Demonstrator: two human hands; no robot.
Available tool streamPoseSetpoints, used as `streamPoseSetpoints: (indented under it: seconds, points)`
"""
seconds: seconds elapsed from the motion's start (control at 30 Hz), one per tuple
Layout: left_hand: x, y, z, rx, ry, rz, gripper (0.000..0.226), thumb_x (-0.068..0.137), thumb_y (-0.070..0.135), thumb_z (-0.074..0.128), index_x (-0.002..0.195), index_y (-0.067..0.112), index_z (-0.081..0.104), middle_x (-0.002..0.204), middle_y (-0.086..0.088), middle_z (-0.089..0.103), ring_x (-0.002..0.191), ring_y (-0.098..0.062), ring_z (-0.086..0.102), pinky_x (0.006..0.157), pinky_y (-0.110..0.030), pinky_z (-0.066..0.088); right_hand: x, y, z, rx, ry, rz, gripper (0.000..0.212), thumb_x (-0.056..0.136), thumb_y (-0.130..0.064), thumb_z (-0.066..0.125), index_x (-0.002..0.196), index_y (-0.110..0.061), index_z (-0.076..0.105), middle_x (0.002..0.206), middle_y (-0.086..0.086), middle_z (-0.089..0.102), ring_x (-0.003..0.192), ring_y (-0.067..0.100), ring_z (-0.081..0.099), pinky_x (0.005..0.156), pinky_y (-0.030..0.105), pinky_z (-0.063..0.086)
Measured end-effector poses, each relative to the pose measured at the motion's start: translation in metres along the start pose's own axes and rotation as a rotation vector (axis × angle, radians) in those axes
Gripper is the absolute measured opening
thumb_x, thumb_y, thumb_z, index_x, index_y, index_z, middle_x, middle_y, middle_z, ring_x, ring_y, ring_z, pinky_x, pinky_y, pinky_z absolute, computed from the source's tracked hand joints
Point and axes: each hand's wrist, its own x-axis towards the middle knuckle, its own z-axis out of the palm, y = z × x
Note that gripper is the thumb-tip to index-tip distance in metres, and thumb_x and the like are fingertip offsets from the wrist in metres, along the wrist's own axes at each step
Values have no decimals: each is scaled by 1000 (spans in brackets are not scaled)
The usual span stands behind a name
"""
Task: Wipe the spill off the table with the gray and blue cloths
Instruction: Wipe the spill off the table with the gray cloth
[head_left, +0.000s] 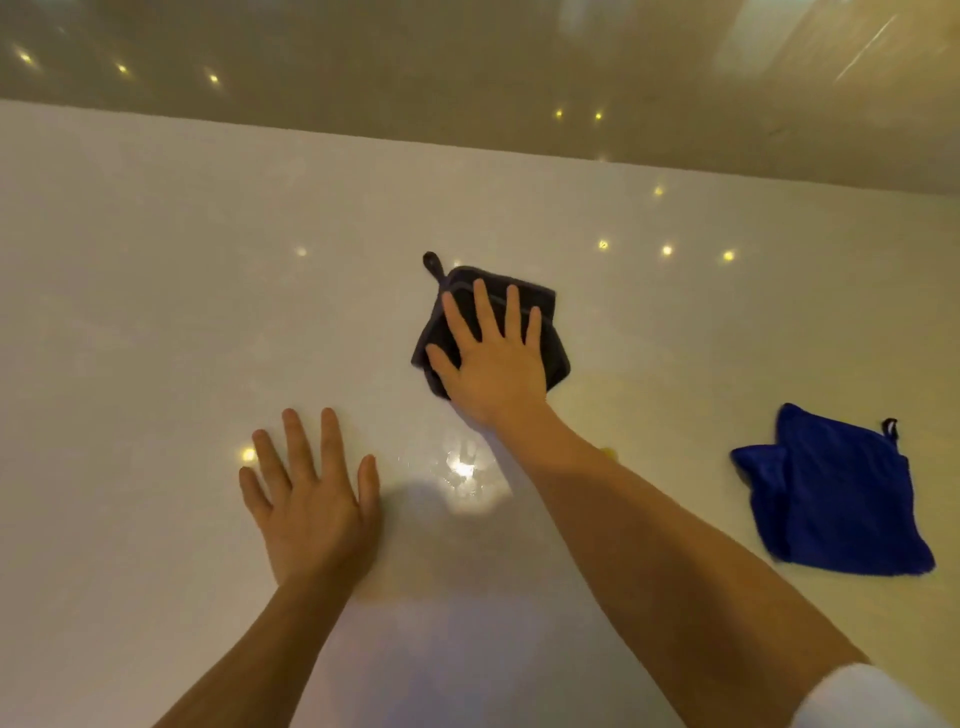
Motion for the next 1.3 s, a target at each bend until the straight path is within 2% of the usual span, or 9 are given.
streamPoseSetpoints:
  seconds: [0.1, 0.27, 0.33, 0.4, 0.57, 0.73, 0.9, 1.1, 1.3]
  points:
    - [-1, 1, -1, 5, 0, -11, 71, 96, 61, 4, 159, 31, -7, 169, -4, -15, 153, -29, -20, 123, -52, -8, -104, -27, 29, 89, 66, -103, 68, 102, -61, 32, 163, -31, 23, 172, 10, 18, 157, 47, 7, 123, 67, 8]
    - [1, -2, -3, -40, 19, -3, 70, 97, 61, 15, 160, 30, 9, 170, -5, 0, 155, -32, -9, 123, -52, -3, -283, -42, 76, 54, -65, -261, 78, 86, -68, 48, 156, -39, 31, 174, 3, -5, 150, 42, 25, 118, 68, 25]
    - [-1, -2, -2, -36, 17, 8, 70, 97, 61, 15, 160, 29, 10, 170, -7, 1, 155, -34, -7, 122, -53, -4, -277, -37, 74, 70, -88, -308, 75, 89, -69, 46, 157, -41, 29, 175, 0, 1, 154, 40, 18, 116, 68, 29]
    - [0, -3, 0, -37, 31, 6, 69, 97, 59, 17, 159, 29, 12, 170, -8, 4, 155, -35, -4, 122, -54, -1, -227, -35, 62, 134, -19, -281, 68, 98, -65, 40, 160, -39, 27, 173, 1, 14, 158, 39, 6, 120, 69, 19]
    - [4, -6, 6, -70, 75, -13, 66, 96, 58, 22, 157, 33, 16, 169, -6, 9, 155, -35, 0, 122, -55, 3, -78, -32, 22, 111, 31, -6, 68, 102, -60, 36, 163, -33, 26, 173, 9, 16, 157, 44, 6, 122, 66, 8]
    - [3, -4, 10, -54, 83, -17, 64, 96, 53, 27, 156, 32, 16, 169, -9, 10, 154, -38, 2, 121, -59, 5, -184, -44, 53, 135, 78, -16, 67, 102, -57, 36, 163, -31, 23, 173, 8, 14, 157, 43, 8, 125, 64, 4]
    - [0, 3, 8, -22, 52, -31, 67, 97, 53, 21, 158, 28, 11, 169, -11, 5, 154, -39, -2, 120, -60, -1, -323, -42, 73, 100, -108, -54, 74, 89, -65, 49, 156, -40, 31, 172, 0, 19, 153, 39, 23, 115, 64, 28]
    - [-1, 14, 3, -9, 22, -49, 69, 96, 51, 19, 158, 23, 11, 169, -15, 3, 153, -42, -4, 120, -61, -3, -236, -28, 40, 150, -42, -113, 63, 102, -57, 38, 160, -36, 27, 173, 4, 16, 158, 40, 5, 124, 61, -1]
    - [6, 50, -6, 9, -69, -112, 74, 95, 55, 20, 158, 16, 15, 168, -17, 4, 151, -49, -1, 117, -67, 1, -217, -14, 44, 117, -25, -145, 63, 103, -55, 40, 161, -33, 28, 173, 5, 17, 158, 40, 6, 126, 61, 2]
